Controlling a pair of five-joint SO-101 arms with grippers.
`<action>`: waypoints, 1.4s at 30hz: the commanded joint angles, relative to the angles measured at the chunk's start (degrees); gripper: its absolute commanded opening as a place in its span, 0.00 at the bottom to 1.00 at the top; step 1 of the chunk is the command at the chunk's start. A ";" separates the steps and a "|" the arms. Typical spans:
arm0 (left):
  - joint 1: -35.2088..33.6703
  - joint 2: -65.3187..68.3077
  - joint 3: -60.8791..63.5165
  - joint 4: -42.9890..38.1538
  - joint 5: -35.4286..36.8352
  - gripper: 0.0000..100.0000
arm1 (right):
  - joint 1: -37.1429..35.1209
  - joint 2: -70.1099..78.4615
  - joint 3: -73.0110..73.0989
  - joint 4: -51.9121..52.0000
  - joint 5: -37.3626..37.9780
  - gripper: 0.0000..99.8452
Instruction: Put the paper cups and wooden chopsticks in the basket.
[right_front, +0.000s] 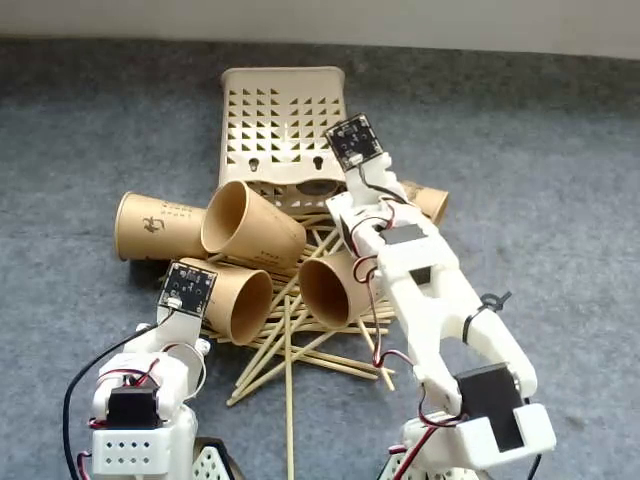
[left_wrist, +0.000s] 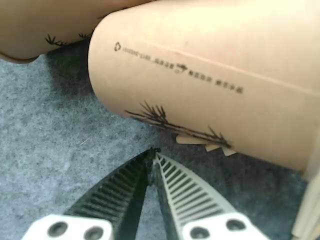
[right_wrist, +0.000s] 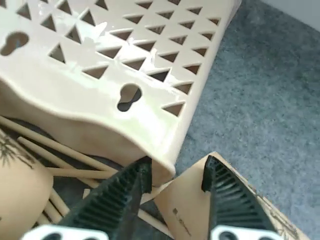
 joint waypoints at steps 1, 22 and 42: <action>-0.48 -0.66 1.10 0.26 -0.09 0.01 | 0.84 0.48 -3.03 -3.56 -0.53 0.18; -0.48 -0.66 1.10 0.26 -0.09 0.01 | 4.09 -1.71 -2.59 -12.44 -0.79 0.00; -0.48 -0.66 1.10 0.26 -0.09 0.01 | 9.01 -23.87 3.74 9.89 -12.57 0.01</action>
